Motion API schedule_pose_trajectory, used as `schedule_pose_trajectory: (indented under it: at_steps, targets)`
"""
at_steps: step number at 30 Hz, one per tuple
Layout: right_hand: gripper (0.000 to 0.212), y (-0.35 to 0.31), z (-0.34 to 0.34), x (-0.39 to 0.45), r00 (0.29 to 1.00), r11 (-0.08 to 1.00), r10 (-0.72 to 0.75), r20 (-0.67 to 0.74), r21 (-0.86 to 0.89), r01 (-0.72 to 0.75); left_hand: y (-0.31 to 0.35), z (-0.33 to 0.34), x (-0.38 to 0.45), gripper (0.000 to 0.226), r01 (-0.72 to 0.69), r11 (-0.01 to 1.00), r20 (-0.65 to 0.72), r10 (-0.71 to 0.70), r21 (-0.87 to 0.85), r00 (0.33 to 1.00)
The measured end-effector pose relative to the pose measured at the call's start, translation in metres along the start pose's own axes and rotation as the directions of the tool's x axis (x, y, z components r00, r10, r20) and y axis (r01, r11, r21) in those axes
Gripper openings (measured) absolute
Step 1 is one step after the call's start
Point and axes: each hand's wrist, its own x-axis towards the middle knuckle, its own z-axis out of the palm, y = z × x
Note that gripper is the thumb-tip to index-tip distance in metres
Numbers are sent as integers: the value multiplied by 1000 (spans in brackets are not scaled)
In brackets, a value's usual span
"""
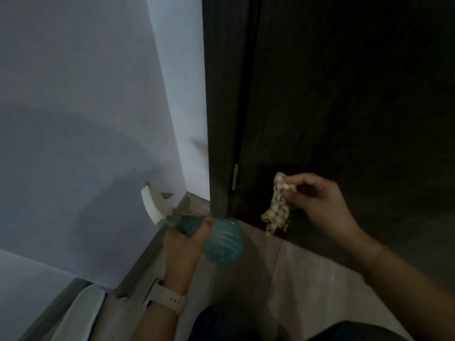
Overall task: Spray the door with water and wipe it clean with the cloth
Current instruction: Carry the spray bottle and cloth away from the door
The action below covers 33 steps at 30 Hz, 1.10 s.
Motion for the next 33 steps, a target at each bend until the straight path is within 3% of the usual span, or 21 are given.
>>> schedule_pose_trajectory:
  at_steps: [4,9,15,21,27,30,33]
  targets:
    - [27,-6,-2,7,999,1000,4,-32,-17,-4,30,3,-3,14,132,990,-83,-129,39,988]
    - [31,-24,5,20,986,1000,0,-168,-20,-4,81,7,0,13,243,969,-193,-247,-45,950]
    - [41,-94,32,16,981,984,164,-103,83,-156,169,-32,-24,17,276,948,-284,-311,-157,907]
    - [23,-235,32,-13,981,979,190,31,70,-191,294,-98,-82,21,255,963,-328,-268,-82,906]
    - [31,-390,13,-61,926,938,331,179,48,-344,440,-174,-163,19,266,953,-366,-302,-147,880]
    - [24,-460,18,-87,898,890,395,196,162,-426,501,-219,-200,20,205,967,-386,-249,-151,888]
    - [19,-514,30,-122,897,890,361,255,194,-413,538,-258,-243,23,162,973,-401,-217,-166,890]
